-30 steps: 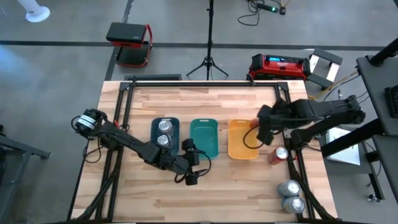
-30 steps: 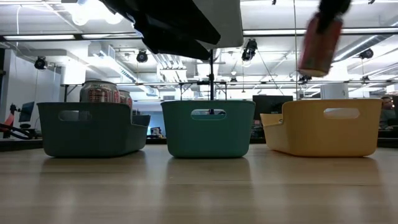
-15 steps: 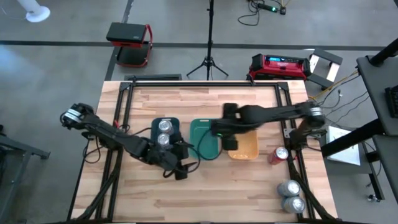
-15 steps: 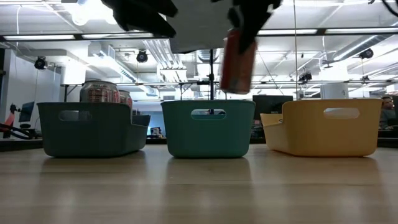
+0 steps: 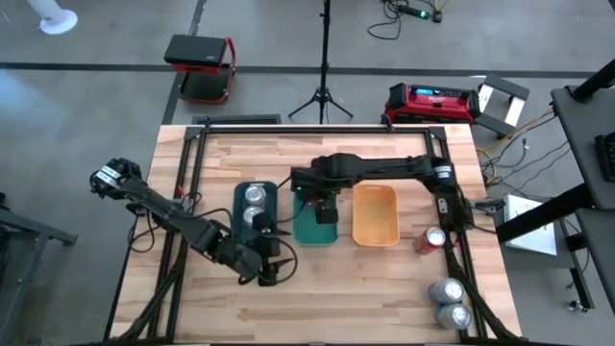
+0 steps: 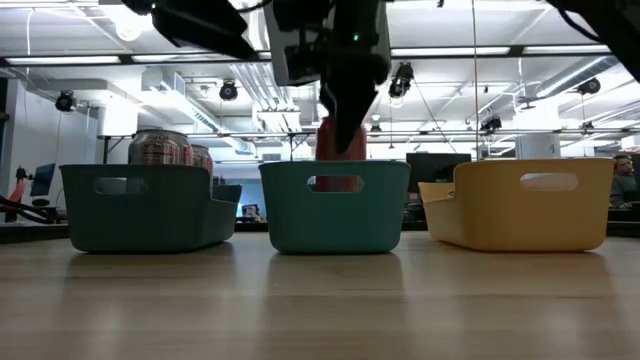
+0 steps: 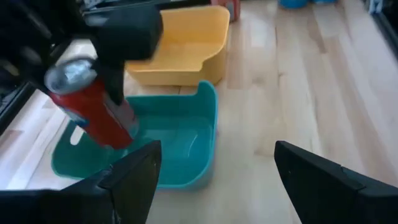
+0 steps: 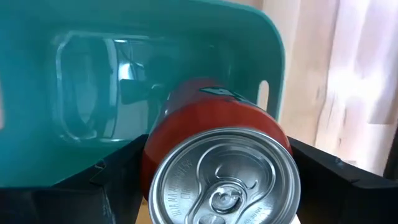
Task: Sort soda cans
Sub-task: Put the top red soda can into the green bin
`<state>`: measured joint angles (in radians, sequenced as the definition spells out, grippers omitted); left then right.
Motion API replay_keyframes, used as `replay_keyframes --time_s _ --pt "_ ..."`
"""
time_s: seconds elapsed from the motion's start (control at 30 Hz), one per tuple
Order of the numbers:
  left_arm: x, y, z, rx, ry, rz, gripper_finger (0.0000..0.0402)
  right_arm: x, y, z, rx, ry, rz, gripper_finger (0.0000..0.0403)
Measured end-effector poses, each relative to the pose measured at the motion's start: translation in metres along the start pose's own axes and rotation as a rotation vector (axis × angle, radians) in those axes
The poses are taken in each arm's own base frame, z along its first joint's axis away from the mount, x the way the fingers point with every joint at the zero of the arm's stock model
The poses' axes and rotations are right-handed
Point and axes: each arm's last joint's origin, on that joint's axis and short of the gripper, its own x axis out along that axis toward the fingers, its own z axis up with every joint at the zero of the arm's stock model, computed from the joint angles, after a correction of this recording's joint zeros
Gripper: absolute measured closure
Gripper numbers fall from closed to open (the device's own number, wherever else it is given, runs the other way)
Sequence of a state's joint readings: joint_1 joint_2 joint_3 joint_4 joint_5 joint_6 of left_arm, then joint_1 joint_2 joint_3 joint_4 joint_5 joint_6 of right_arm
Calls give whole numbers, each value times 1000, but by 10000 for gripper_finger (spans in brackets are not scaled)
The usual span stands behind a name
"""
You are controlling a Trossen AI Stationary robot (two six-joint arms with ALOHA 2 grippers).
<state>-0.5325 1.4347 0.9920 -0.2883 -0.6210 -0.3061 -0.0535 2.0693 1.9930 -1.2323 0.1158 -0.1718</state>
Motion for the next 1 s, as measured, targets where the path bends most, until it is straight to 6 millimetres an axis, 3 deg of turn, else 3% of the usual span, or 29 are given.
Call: replay_keyframes --time_s 0.27,0.5,0.77,1.0 --pt "-1 -1 -1 -13 8 -2 114 27 -6 4 14 41 16 98" --pt "4 -2 -5 6 34 7 114 31 -7 4 44 38 27 96" --pt "4 -2 -5 4 35 5 114 37 -10 4 72 38 63 57" --pt "4 -2 -5 0 35 6 114 34 -13 8 79 -15 54 52"
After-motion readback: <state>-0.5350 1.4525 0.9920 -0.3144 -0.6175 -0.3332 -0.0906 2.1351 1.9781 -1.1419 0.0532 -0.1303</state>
